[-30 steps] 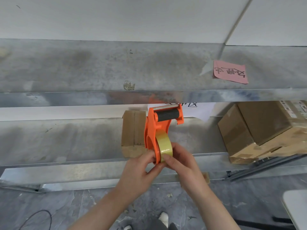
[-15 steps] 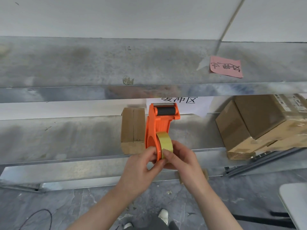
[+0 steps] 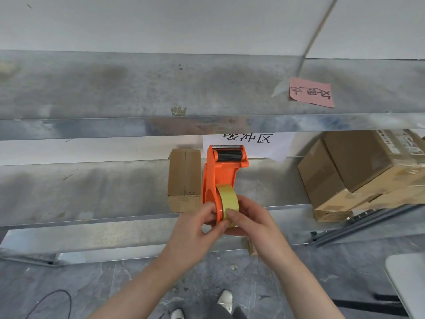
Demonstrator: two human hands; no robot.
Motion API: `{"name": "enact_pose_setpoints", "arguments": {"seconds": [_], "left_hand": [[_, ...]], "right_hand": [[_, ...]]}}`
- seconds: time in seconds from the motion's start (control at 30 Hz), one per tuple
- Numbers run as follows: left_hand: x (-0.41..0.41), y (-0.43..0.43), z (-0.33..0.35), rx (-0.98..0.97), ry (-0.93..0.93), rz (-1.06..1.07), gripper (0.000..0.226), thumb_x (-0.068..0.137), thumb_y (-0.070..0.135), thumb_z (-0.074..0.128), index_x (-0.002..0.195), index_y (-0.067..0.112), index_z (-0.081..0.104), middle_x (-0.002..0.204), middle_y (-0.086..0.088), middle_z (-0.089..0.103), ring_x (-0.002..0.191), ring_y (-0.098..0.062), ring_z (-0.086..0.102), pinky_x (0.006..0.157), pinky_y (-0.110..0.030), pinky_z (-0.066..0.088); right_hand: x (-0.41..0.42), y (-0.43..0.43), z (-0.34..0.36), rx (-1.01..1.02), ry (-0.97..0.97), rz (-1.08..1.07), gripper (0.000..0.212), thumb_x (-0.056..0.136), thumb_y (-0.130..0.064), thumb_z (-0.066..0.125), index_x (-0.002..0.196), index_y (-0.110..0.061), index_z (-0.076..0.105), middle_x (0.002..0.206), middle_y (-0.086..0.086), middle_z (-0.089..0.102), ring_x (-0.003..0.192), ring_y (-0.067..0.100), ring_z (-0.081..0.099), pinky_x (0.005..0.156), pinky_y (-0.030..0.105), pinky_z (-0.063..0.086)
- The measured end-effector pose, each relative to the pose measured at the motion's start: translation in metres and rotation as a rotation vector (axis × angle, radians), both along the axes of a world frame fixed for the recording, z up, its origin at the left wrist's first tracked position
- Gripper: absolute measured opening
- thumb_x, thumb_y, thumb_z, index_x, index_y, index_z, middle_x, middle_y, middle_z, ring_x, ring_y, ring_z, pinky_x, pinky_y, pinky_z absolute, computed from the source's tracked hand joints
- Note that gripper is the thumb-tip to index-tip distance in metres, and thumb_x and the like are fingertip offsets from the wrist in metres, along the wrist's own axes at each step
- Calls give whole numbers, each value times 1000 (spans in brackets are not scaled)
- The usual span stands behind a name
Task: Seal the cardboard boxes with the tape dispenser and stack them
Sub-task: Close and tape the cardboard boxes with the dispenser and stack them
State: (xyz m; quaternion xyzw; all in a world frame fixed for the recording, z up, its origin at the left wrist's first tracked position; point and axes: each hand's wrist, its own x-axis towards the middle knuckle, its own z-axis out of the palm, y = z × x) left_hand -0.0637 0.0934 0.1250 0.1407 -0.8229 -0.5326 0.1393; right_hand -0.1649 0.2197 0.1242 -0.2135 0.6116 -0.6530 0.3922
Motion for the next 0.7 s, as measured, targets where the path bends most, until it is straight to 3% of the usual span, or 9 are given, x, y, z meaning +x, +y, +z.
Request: {"name": "enact_pose_setpoints", "arguments": {"seconds": [0.1,0.17,0.3,0.43,0.57,0.7], "left_hand": [[1,2,-2,-65,7,4,16,85,35,61,94,22,64,87,18,71,81,1,67,70,-22,51],[1,2,-3,-101,5,12,21,84,41,57,95,24,64,90,22,70,83,4,66,71,-21,50],[2,2,-5,-148,14,-6,21,86,43,56,96,26,63,89,22,69,82,4,66,68,-16,49],[3,3,-6,-130,24,7,21,86,44,56,95,27,62,88,22,69,82,2,66,68,-21,50],[3,2,-4,-70,21,-2,12,87,26,65,97,20,66,89,21,70,85,3,66,71,-11,47],[3,4,-4,-70,21,-13,14,86,27,63,98,19,65,89,20,70,85,3,67,72,-14,49]], "right_hand": [[1,-2,0,11,-3,-53,31,87,-26,59,113,-11,65,103,11,73,98,28,70,87,46,57],[2,-3,0,9,-12,-65,31,86,-26,59,111,-11,66,101,10,74,96,26,70,83,41,58],[2,-4,0,1,-37,-90,31,85,-27,58,109,-8,67,99,14,73,95,31,70,83,43,58],[1,-4,0,27,6,-78,29,86,-29,57,106,-11,67,98,11,73,94,28,70,84,44,58],[0,2,1,-4,-24,8,33,89,-21,56,121,-12,62,111,11,71,105,28,67,90,43,56],[2,3,1,-7,-30,-12,33,88,-20,58,119,-10,63,109,13,71,103,31,68,89,45,56]]}}
